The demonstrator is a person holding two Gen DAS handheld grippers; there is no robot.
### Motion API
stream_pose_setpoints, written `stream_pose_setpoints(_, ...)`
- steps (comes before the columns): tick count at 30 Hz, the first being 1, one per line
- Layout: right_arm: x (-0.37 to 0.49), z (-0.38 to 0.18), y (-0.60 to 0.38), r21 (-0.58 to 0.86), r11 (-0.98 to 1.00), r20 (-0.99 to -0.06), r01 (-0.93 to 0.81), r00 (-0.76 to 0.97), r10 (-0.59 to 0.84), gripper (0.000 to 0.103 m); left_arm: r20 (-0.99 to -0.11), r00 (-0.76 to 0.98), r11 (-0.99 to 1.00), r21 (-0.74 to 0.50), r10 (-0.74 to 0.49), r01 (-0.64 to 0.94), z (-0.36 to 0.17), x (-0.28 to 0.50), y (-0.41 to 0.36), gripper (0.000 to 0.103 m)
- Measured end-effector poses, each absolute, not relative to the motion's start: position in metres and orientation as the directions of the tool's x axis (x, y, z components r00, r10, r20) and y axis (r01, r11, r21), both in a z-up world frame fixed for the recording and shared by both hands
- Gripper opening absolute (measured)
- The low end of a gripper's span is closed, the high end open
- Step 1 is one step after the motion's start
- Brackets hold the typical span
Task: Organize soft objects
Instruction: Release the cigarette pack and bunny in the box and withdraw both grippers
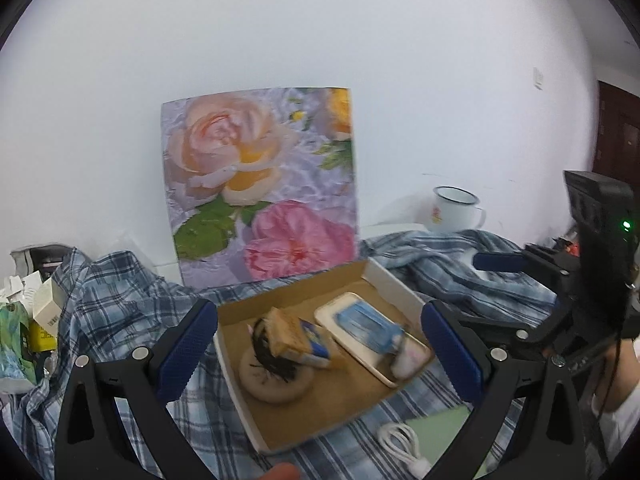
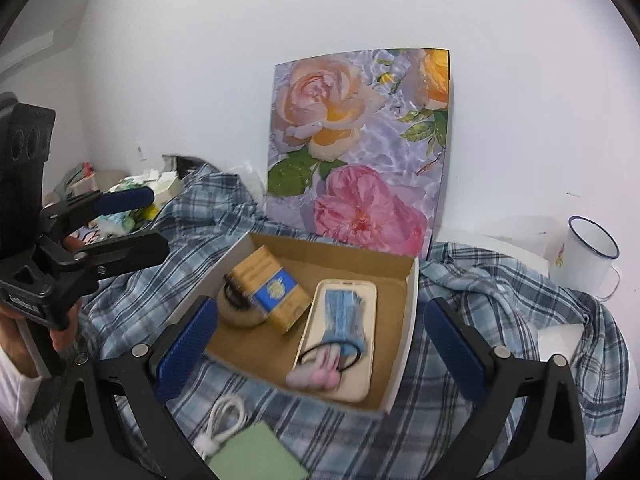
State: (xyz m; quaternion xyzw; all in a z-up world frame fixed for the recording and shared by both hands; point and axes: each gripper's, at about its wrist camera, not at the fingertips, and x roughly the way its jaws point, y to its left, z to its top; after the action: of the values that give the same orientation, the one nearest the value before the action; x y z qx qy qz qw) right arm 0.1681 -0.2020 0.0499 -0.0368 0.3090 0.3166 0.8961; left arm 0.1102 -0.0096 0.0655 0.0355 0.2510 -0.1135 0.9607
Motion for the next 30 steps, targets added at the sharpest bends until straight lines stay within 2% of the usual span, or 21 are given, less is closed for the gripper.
stream_pose_setpoints(8,0.129,0.054,-0.225,0.137,0.754,-0.573,-0.642,0.570,0.589,0.103,-0.525,0.799,0.946,-0.035,-0.293,0.324,0.049,0.078,-0.021,0.103)
stream_pose_setpoints(20,0.126,0.015,-0.242,0.190,0.756,-0.590,-0.627,0.543,0.598,0.103,-0.619,0.727,0.936,-0.038,-0.297,0.351,0.004,0.067,-0.031,0.103)
stream_pose_setpoints(25,0.135,0.005,-0.249,0.234,0.759,-0.600,-0.608,0.524,0.605,0.103,-0.663,0.678,0.934,-0.097,-0.319,0.344,-0.012,0.068,-0.027,0.103)
stream_pose_setpoints(30,0.131,0.004,-0.244,0.171,0.738,-0.624,-0.653,0.508,0.594,0.103,-0.698,0.615,0.915,-0.150,-0.367,0.375,-0.027,0.067,-0.028,0.103)
